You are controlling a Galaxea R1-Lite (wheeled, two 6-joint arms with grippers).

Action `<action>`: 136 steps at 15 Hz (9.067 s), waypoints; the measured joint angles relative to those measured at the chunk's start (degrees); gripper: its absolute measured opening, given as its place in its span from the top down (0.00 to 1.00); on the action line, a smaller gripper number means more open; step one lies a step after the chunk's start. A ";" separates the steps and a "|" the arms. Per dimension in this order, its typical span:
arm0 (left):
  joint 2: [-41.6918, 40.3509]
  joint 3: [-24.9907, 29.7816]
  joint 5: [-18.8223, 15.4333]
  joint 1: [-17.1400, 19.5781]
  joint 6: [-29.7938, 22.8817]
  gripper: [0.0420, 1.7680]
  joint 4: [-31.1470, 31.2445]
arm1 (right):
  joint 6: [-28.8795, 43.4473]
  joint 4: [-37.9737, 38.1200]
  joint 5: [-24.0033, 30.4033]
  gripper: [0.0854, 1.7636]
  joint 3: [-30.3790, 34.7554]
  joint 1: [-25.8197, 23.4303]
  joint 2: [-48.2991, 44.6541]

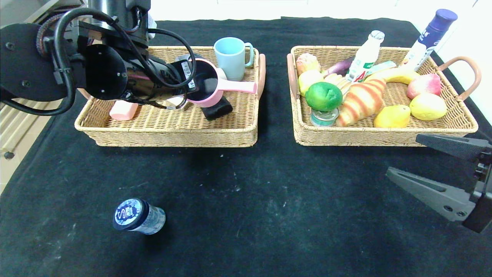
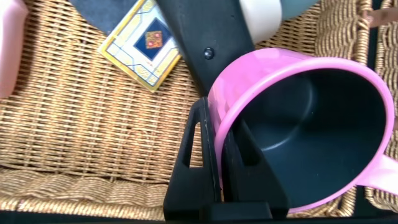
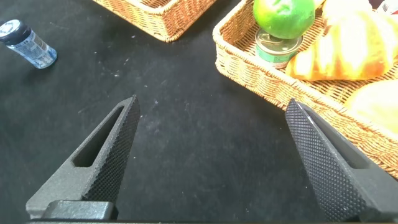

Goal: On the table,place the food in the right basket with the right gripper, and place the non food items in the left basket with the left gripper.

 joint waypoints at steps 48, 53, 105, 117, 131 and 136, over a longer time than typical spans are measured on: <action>-20.61 28.33 -2.68 -8.16 0.63 0.04 22.41 | -1.82 -0.09 -0.35 0.03 1.38 1.30 0.74; -22.53 34.37 -3.01 -7.75 0.60 0.04 22.30 | -1.79 -0.09 -0.33 0.03 1.48 1.40 0.77; -24.50 42.58 -10.68 -3.64 2.58 0.51 14.86 | -2.51 -0.26 -0.85 0.03 2.12 3.00 0.02; -12.11 22.47 -2.74 -20.76 2.86 0.51 14.84 | -2.26 -0.22 -0.77 0.03 1.16 2.15 -1.05; 4.33 6.61 -1.90 -28.50 5.47 0.51 16.43 | -2.56 0.18 -0.49 0.03 1.05 1.74 -4.88; 7.14 5.88 -0.50 -29.49 6.74 0.51 16.32 | -2.97 0.27 -0.52 0.03 1.38 1.83 -4.51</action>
